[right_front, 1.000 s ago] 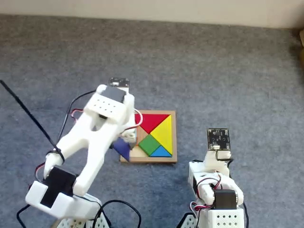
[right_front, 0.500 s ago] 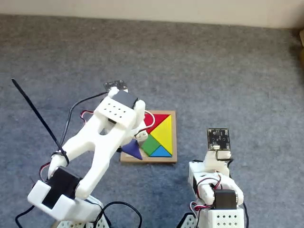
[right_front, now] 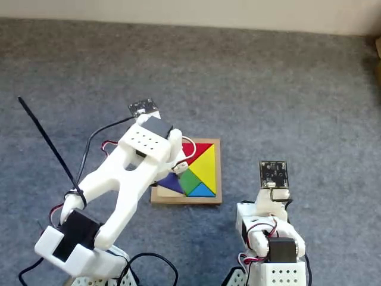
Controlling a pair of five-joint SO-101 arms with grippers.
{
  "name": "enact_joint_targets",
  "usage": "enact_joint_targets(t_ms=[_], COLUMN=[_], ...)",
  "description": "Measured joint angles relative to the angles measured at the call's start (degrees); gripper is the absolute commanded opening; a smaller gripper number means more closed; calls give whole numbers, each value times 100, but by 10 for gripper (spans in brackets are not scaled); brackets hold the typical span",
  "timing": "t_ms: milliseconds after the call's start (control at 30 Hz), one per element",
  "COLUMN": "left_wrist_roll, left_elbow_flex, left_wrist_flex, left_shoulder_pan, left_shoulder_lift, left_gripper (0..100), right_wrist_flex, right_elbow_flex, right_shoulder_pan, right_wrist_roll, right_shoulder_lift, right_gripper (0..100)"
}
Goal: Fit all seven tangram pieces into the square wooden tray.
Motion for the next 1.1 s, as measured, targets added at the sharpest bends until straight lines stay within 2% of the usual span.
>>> enact_joint_targets(t_ms=[100, 300, 733, 933, 1100], left_wrist_roll=[0, 0, 0, -114, -273], left_elbow_flex=[0, 0, -105, -167, -167], left_wrist_flex=[0, 0, -26, -26, 88], left_shoulder_pan=[-9, -9, -53, -589, -615], left_shoulder_lift=[0, 0, 0, 0, -246], left_gripper=[264, 200, 6, 5, 5], right_wrist_flex=[0, 0, 0, 0, 0], right_elbow_flex=[0, 0, 0, 0, 0], right_shoulder_pan=[0, 0, 0, 0, 0], right_wrist_roll=[0, 0, 0, 0, 0], right_shoulder_lift=[0, 0, 0, 0, 0], right_gripper=[18, 18, 18, 18, 18])
